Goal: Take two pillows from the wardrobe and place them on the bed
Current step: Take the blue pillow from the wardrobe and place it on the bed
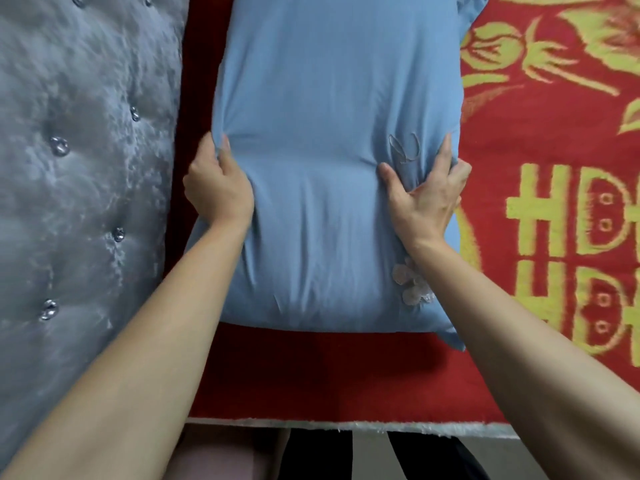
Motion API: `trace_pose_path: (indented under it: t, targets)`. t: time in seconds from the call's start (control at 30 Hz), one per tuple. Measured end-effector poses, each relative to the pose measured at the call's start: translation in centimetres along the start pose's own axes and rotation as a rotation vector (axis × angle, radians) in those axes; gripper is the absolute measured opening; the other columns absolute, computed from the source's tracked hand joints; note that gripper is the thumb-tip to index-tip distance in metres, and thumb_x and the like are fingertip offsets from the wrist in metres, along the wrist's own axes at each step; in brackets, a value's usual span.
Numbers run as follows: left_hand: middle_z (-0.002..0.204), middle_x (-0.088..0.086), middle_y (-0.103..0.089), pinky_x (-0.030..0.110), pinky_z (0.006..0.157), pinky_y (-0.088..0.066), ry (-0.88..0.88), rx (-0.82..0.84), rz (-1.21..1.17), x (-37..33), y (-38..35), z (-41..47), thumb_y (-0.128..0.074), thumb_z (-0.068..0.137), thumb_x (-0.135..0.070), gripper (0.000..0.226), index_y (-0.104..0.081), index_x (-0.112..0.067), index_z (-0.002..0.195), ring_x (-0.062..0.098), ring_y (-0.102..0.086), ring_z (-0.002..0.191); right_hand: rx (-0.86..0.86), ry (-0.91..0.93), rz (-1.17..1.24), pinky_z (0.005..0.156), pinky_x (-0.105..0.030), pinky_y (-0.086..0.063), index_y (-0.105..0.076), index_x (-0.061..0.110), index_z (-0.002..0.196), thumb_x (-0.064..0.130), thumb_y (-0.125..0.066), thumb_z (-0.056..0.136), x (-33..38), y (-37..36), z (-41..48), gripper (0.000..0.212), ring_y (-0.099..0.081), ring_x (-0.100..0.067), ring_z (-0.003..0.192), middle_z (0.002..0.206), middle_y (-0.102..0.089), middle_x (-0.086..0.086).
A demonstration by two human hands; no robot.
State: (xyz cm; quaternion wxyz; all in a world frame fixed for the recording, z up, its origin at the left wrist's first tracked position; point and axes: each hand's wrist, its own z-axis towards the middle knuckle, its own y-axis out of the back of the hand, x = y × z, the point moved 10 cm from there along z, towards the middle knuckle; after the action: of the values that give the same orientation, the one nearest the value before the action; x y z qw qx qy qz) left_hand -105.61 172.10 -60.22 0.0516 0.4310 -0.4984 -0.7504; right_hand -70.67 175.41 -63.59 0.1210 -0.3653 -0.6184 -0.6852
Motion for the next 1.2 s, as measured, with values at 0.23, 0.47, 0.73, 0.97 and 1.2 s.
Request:
trace_pose_path:
  t: [0.23,0.47,0.73,0.97,1.2]
  targets:
    - [0.125,0.025,-0.063,0.042,0.089,-0.044,-0.015,0.074,0.03,3.9,1.8,7.2,-0.038,0.099,-0.039,0.047,-0.058,-0.004,0.125,0.04,-0.058,0.113,0.081,0.039,0.008,0.112,-0.047,-0.028,-0.02,0.018,0.157,0.061,-0.061,0.086,5.3,-5.1,0.2,0.093,-0.031,-0.035,0.14,0.149,-0.032,-0.023]
    - [0.165,0.012,0.009,0.059,0.119,-0.008,-0.035,0.572,0.444,13.2,-4.5,-1.9,-0.034,0.093,-0.066,0.074,-0.002,-0.039,0.154,0.038,0.0,0.15,0.595,0.169,-0.31,0.12,-0.06,-0.011,0.004,0.042,0.155,0.078,-0.03,0.088,-0.8,-13.9,-6.6,0.083,0.004,-0.041,0.151,0.166,0.014,-0.007]
    - [0.163,0.021,0.004,0.066,0.116,-0.011,-0.09,0.489,0.507,13.9,-4.4,-4.5,-0.021,0.091,-0.069,0.078,-0.001,-0.029,0.156,0.044,-0.004,0.149,0.571,0.188,-0.401,0.118,-0.062,-0.011,0.008,0.036,0.156,0.079,-0.017,0.086,-3.5,-13.4,-10.9,0.086,0.009,-0.043,0.15,0.165,0.015,-0.012]
    - [0.163,0.022,-0.005,0.067,0.114,-0.013,-0.096,0.358,0.509,14.0,-4.7,-4.8,-0.02,0.092,-0.07,0.077,-0.006,-0.029,0.156,0.044,-0.009,0.149,0.512,0.241,-0.443,0.119,-0.064,-0.006,0.007,0.031,0.157,0.077,-0.019,0.089,-4.0,-14.7,-10.6,0.086,0.007,-0.047,0.149,0.165,0.013,-0.016]
    - [0.163,0.021,0.004,0.07,0.115,-0.005,-0.177,0.384,0.51,9.8,-1.1,-6.9,-0.023,0.096,-0.061,0.076,-0.007,-0.019,0.157,0.04,0.002,0.15,0.45,0.405,-0.428,0.12,-0.062,-0.007,-0.015,0.026,0.159,0.068,-0.038,0.093,-0.3,-9.3,-9.0,0.081,-0.002,-0.045,0.15,0.165,0.003,-0.02]
